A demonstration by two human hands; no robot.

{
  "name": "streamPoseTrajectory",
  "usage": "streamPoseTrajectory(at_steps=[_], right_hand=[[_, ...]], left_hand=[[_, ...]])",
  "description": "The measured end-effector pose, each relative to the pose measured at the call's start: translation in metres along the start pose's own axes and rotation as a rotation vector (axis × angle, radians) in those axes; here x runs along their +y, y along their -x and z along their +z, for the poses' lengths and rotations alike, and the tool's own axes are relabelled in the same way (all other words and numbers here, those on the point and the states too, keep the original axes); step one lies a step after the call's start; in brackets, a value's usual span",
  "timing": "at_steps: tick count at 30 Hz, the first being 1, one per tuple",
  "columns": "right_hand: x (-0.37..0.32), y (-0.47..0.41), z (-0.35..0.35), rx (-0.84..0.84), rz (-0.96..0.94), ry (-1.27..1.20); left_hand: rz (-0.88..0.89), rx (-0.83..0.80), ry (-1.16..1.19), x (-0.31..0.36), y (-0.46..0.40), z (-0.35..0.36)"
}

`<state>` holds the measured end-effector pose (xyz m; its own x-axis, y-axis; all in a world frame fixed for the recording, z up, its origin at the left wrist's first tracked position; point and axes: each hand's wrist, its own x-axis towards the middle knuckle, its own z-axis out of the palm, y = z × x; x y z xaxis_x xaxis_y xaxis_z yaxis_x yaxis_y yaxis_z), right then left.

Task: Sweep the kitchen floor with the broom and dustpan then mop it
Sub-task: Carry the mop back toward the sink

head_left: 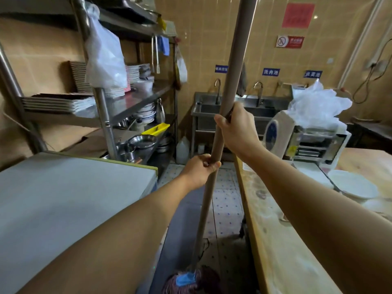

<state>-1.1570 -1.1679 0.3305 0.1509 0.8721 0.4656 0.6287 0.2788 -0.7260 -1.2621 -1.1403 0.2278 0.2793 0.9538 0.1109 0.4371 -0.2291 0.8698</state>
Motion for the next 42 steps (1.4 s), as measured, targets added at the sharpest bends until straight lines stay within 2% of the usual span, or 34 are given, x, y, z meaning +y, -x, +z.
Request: streamPoseTrajectory(at_steps=[4,22,32,42], right_hand=[[0.024,-0.047,0.016,0.003,0.006,0.026],[0.093,-0.273,0.108,0.042,0.090,0.103],[0.166,-0.404,0.152,0.031,0.041,0.093],[0.246,-0.539,0.162,0.010,0.036,0.100]], left_hand=[[-0.002,0.019,0.029,-0.011,-0.054,0.002],[0.075,-0.116,0.015,-0.069,-0.313,-0.042],[0.016,-0.067,-0.015,-0.093,-0.455,-0.039],[-0.084,-0.035,-0.080,-0.102,-0.609,-0.016]])
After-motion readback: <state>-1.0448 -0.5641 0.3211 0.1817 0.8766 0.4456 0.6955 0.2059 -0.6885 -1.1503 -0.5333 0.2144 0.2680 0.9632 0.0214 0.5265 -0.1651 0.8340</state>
